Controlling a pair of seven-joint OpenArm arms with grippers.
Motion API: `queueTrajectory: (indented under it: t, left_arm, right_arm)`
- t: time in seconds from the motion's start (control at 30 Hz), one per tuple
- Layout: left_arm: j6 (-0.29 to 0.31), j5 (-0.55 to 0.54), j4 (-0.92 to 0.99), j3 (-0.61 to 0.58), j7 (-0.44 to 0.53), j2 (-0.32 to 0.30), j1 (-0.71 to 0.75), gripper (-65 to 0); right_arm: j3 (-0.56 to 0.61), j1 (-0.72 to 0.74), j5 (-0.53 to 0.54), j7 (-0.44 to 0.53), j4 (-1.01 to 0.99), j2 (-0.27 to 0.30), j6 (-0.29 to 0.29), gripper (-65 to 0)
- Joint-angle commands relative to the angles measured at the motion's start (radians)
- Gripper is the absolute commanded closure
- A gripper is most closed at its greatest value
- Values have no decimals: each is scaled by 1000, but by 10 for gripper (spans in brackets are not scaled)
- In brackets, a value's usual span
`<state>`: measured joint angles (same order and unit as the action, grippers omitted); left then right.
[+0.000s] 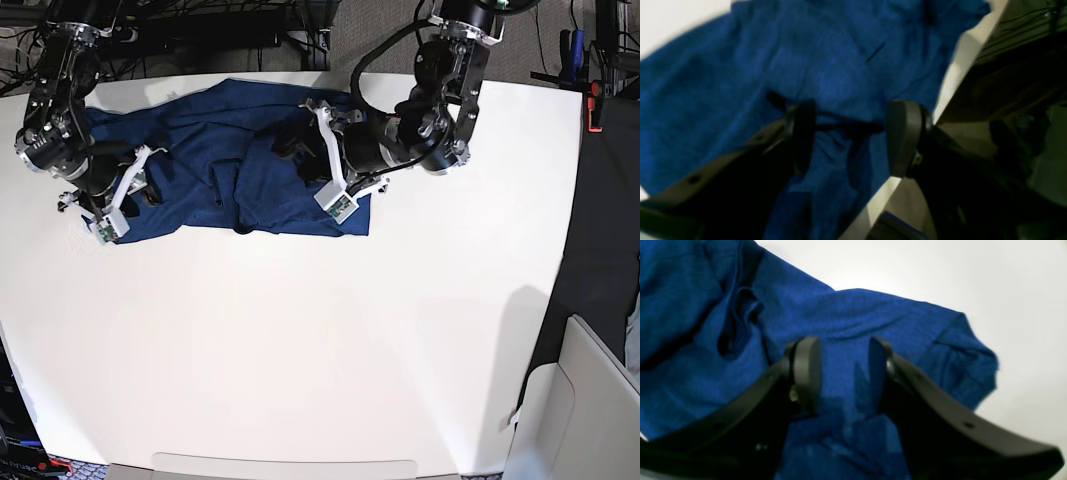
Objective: Fold the T-shirt properly
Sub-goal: 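Grasp the shirt end with the left gripper and fold it toward the right gripper, then release the folded end and pull the left gripper back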
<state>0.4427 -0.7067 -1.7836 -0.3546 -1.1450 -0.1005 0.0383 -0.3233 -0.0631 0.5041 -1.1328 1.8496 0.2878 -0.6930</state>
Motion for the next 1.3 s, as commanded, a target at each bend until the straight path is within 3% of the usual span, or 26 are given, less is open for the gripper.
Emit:
queueTrajectory:
  t: [0.0,0.33,0.6,0.77,0.97,1.1,1.27]
  left_arm:
    - [6,-17,3,-1,27,11,-24,-330]
    - [8,-21,64,-4,30,80,-64,-330]
    - [14,-21,64,-183,30,97,-64,-327]
    - [222,-15,70,-191,30,98,-65,-282]
    - [226,-15,23,-4,29,86,-64,-278]
    - [226,-18,-29,164,27,21,-56,-278]
    - [224,-14,-28,358,-74,-3,-54,-280]
  right_arm:
    - [-9,13,17,18,28,14,-5,-242]
    - [-15,12,17,17,32,15,-5,-242]
    - [-15,15,17,17,29,37,-5,-242]
    - [-15,21,17,18,29,46,-5,-242]
    - [-44,15,17,18,29,46,-5,-242]
    - [-50,13,17,17,29,46,-5,-242]
    - [-52,12,17,17,29,46,-5,-242]
